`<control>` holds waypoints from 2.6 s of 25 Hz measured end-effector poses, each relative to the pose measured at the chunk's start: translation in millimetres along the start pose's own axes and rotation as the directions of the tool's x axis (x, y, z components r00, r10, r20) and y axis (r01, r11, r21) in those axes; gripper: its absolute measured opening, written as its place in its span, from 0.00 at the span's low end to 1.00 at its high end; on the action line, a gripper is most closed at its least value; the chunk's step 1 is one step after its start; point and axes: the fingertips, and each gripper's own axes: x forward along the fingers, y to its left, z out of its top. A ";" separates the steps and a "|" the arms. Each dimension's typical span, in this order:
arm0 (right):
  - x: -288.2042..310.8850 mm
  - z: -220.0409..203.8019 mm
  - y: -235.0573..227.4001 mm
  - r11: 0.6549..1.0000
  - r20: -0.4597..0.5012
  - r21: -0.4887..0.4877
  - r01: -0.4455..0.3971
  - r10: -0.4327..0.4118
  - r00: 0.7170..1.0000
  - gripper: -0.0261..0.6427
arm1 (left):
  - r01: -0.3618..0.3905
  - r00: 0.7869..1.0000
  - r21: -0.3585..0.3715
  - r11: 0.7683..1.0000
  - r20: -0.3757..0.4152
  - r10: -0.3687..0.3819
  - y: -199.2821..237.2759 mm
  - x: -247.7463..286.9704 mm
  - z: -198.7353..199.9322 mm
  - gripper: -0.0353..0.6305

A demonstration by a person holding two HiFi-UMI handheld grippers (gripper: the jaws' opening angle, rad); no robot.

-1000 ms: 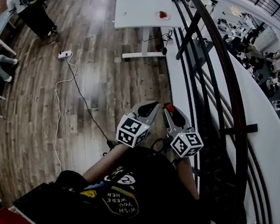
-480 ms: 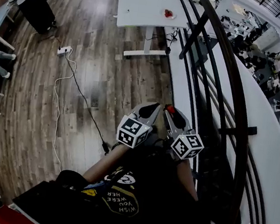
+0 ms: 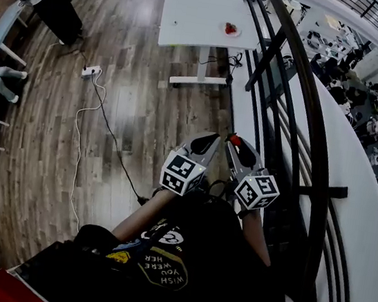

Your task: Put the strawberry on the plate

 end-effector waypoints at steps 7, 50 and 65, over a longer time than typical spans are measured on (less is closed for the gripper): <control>7.3 -0.7 -29.6 0.999 -0.018 0.017 -0.043 0.043 0.999 0.25 | -0.092 0.996 -0.017 0.996 -0.019 0.092 12.0 34.2 -5.4 0.05; 237.8 69.4 -107.5 0.999 -0.052 0.032 -0.037 0.039 0.998 0.25 | 0.010 0.998 -0.140 0.990 -0.054 -0.017 193.0 169.0 68.6 0.05; 258.6 95.9 -183.2 0.997 -0.054 0.047 -0.058 0.060 0.997 0.25 | -0.053 0.997 -0.095 0.994 -0.052 0.048 208.5 236.7 80.2 0.05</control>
